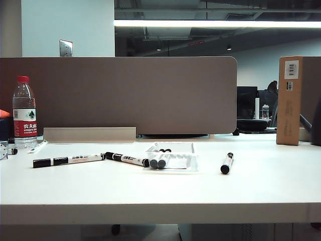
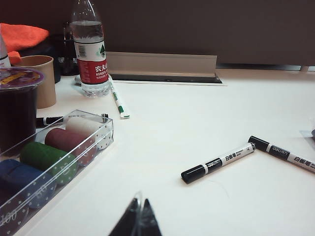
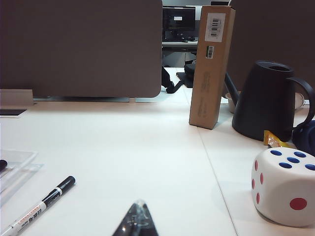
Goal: Pick up the markers scattered on the table and put them into the packaging box, making sure the markers fit the shape of the box's grooves.
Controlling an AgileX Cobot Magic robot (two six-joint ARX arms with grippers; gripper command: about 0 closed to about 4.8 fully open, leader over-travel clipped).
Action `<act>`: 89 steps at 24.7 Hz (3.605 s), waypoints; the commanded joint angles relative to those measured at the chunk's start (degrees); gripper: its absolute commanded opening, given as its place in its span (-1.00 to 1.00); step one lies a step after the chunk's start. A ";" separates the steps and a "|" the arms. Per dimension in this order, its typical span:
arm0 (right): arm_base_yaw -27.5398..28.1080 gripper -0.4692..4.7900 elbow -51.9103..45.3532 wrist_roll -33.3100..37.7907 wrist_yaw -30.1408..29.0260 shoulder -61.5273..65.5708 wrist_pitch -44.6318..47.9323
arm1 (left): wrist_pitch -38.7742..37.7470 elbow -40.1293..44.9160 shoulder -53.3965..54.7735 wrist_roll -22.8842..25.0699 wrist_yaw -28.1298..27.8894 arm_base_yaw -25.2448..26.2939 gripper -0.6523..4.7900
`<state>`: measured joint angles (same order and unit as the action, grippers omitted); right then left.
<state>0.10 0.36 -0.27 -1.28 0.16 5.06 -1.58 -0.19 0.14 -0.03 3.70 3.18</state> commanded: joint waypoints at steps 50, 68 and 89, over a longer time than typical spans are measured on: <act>1.01 -0.83 34.97 32.61 0.66 32.46 7.02 | 14.12 -29.66 37.90 -23.74 14.19 0.09 -0.78; -12.28 -0.19 86.64 26.73 -22.64 103.25 -49.20 | 12.96 -44.76 67.06 -26.86 20.74 -0.35 -0.78; -15.85 0.13 88.21 25.75 -9.77 112.26 -50.86 | 2.82 -44.72 67.19 -23.52 24.59 -0.37 -0.78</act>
<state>-15.73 88.33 25.63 -10.74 112.33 -45.95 2.85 -44.47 67.42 -24.69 27.88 2.81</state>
